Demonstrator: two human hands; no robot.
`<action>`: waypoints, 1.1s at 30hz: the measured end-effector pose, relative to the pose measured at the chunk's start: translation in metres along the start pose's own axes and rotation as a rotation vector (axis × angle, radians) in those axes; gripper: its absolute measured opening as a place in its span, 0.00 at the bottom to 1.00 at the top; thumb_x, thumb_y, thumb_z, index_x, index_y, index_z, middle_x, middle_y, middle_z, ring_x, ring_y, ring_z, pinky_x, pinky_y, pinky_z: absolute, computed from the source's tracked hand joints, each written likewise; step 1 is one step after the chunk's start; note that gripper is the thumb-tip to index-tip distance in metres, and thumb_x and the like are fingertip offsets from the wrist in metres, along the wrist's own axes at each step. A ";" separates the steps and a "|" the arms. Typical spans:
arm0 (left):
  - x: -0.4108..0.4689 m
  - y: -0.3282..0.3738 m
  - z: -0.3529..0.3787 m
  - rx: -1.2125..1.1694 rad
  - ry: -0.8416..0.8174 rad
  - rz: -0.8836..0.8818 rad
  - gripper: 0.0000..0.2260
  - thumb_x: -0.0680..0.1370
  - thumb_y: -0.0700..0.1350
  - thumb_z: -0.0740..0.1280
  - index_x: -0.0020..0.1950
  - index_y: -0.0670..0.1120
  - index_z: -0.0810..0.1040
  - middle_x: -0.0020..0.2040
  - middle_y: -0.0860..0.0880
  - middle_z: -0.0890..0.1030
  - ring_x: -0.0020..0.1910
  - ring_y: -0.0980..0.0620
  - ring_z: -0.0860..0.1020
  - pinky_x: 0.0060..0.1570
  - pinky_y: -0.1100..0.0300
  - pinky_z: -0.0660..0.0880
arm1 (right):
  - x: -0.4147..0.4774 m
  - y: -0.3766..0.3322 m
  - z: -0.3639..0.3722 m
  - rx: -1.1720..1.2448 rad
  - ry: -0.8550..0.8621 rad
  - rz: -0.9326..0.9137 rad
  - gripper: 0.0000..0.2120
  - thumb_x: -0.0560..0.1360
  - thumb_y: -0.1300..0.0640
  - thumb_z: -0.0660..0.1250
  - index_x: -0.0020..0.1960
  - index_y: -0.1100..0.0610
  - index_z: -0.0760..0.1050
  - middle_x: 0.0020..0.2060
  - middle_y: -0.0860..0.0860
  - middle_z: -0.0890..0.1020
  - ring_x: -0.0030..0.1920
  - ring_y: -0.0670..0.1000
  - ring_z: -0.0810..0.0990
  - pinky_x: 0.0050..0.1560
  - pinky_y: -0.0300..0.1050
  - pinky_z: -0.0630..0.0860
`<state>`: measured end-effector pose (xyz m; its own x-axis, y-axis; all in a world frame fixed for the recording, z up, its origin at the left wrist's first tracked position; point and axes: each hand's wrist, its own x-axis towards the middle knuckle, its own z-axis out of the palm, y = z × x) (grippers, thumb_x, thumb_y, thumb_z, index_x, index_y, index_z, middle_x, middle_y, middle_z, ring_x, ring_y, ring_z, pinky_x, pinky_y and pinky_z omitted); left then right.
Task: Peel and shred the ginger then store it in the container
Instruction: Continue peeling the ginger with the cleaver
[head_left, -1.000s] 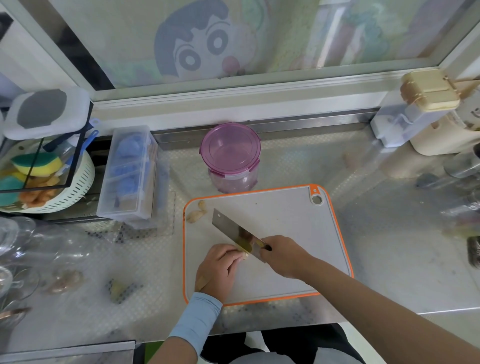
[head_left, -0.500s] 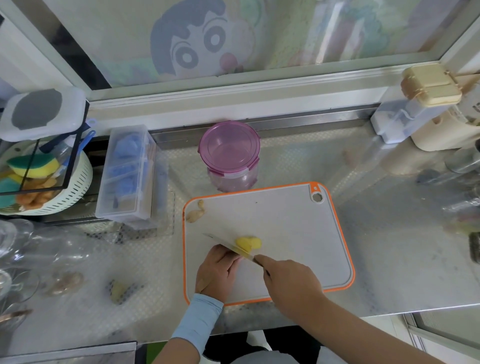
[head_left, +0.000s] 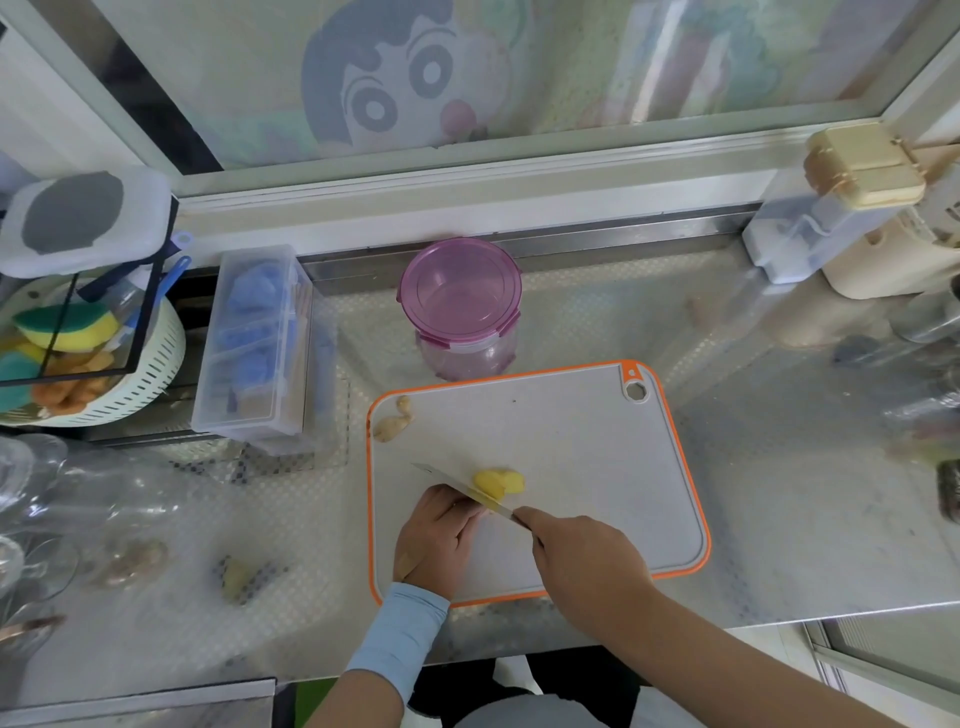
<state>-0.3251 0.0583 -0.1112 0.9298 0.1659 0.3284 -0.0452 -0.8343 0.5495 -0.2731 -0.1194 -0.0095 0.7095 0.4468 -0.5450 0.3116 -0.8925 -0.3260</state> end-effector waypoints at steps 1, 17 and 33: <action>0.000 0.000 0.000 -0.002 -0.007 -0.003 0.10 0.76 0.45 0.65 0.44 0.44 0.85 0.47 0.47 0.83 0.50 0.50 0.77 0.52 0.69 0.71 | -0.001 0.000 0.000 -0.001 -0.004 -0.001 0.20 0.83 0.56 0.51 0.73 0.42 0.62 0.42 0.51 0.80 0.42 0.56 0.79 0.42 0.49 0.76; 0.001 -0.001 -0.002 -0.076 -0.028 -0.029 0.06 0.76 0.44 0.68 0.45 0.46 0.85 0.48 0.51 0.82 0.51 0.51 0.78 0.52 0.68 0.72 | 0.004 0.002 0.000 -0.025 -0.026 0.004 0.21 0.80 0.61 0.55 0.70 0.43 0.66 0.41 0.51 0.79 0.41 0.55 0.79 0.40 0.48 0.77; 0.004 0.003 -0.001 -0.113 0.018 -0.041 0.07 0.76 0.45 0.67 0.44 0.48 0.85 0.47 0.55 0.80 0.49 0.53 0.77 0.50 0.68 0.72 | 0.025 0.006 -0.002 0.007 -0.081 -0.031 0.17 0.81 0.59 0.53 0.65 0.45 0.70 0.43 0.51 0.79 0.41 0.54 0.77 0.39 0.45 0.72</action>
<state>-0.3221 0.0573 -0.1076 0.9252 0.2088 0.3169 -0.0490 -0.7624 0.6452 -0.2523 -0.1139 -0.0236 0.6464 0.4777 -0.5950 0.3282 -0.8780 -0.3484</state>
